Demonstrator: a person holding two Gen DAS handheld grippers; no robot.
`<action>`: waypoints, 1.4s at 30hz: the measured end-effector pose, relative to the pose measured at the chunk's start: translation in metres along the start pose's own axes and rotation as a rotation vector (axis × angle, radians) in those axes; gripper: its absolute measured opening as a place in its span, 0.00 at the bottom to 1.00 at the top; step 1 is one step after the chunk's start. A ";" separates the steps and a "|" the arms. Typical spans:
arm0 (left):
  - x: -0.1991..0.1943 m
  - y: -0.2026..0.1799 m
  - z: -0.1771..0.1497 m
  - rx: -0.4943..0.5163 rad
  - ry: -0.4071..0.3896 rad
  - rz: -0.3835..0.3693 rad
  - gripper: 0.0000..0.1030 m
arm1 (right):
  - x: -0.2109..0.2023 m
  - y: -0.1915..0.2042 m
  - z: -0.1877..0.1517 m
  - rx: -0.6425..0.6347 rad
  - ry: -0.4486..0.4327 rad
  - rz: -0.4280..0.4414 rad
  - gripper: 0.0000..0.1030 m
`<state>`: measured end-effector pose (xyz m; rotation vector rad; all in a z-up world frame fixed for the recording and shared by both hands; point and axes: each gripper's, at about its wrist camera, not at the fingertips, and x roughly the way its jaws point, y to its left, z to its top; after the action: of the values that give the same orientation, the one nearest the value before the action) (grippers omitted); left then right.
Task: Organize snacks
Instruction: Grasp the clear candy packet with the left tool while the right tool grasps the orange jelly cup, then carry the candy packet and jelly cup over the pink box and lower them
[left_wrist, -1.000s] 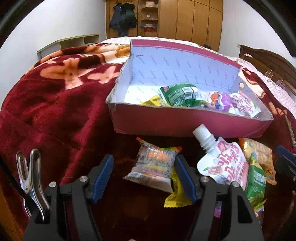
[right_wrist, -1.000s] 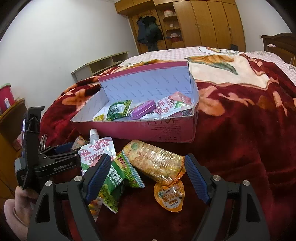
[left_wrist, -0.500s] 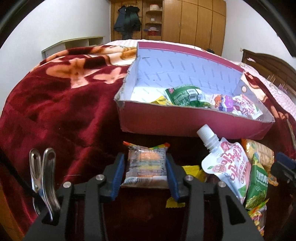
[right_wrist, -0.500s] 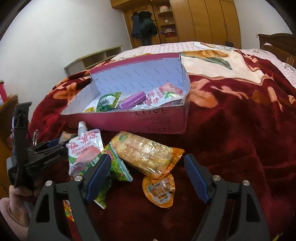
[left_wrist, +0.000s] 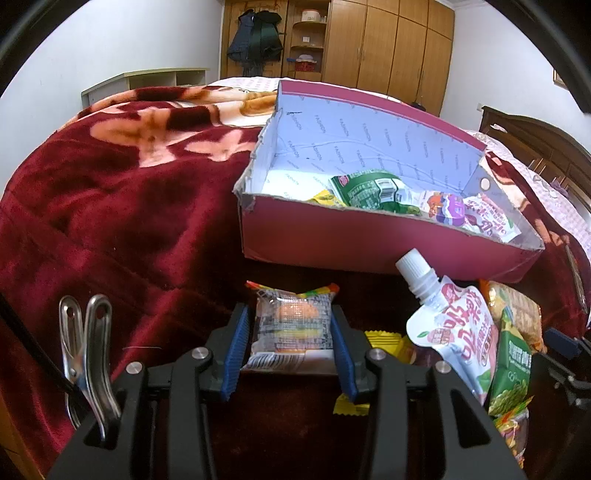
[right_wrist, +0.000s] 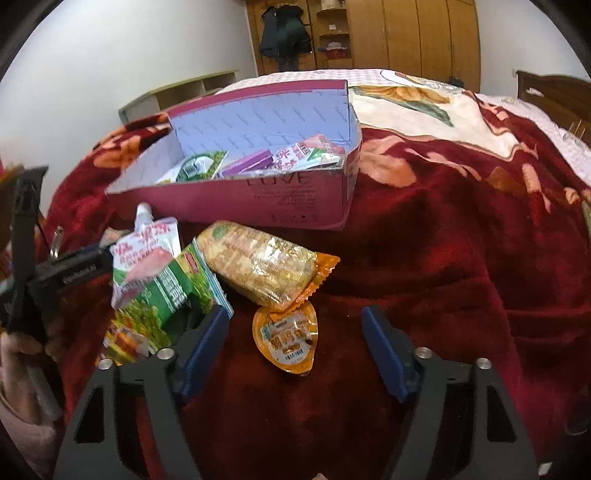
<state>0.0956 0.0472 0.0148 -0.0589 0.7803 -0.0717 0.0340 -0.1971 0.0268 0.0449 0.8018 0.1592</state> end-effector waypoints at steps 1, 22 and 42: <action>0.000 0.000 0.000 -0.001 0.001 -0.001 0.43 | 0.001 0.003 -0.001 -0.012 0.002 -0.003 0.67; 0.001 -0.001 -0.001 0.006 -0.001 0.008 0.44 | 0.014 0.009 -0.008 -0.019 0.011 0.001 0.40; -0.026 0.003 -0.003 -0.034 -0.039 -0.052 0.40 | -0.021 0.026 -0.019 -0.028 -0.030 0.070 0.39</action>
<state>0.0751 0.0527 0.0302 -0.1124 0.7410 -0.1061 0.0031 -0.1754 0.0307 0.0487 0.7685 0.2356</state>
